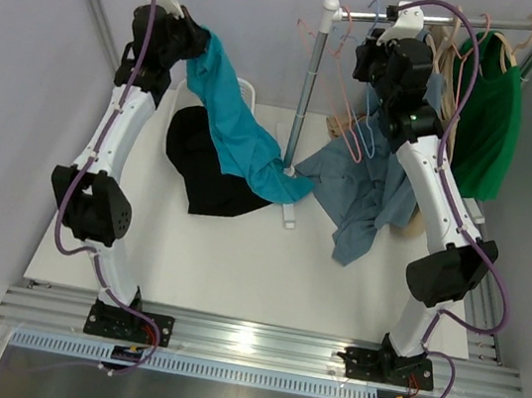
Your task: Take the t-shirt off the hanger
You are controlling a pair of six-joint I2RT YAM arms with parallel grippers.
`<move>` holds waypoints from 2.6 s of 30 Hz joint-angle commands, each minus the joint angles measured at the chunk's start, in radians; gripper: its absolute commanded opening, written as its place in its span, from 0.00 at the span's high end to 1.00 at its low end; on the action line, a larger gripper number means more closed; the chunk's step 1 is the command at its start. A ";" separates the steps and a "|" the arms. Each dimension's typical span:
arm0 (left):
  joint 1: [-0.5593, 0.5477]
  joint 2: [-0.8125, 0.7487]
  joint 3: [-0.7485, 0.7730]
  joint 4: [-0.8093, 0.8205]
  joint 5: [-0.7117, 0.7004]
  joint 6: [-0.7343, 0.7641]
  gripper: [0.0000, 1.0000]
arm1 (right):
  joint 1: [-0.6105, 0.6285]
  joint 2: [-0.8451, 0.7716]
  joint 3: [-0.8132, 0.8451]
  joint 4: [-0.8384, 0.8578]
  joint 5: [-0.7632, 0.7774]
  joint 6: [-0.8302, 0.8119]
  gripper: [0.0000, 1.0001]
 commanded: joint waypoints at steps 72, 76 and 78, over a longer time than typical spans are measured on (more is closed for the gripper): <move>-0.342 -0.396 -0.337 -0.105 -0.195 0.080 0.00 | -0.335 -0.030 0.150 -0.205 -0.225 0.012 0.46; -0.342 -0.369 -0.313 -0.104 -0.183 0.088 0.00 | -0.335 -0.031 0.072 -0.079 -0.219 0.000 0.49; -0.342 -0.359 -0.299 -0.105 -0.180 0.094 0.00 | -0.335 -0.030 0.049 -0.033 -0.219 -0.005 0.51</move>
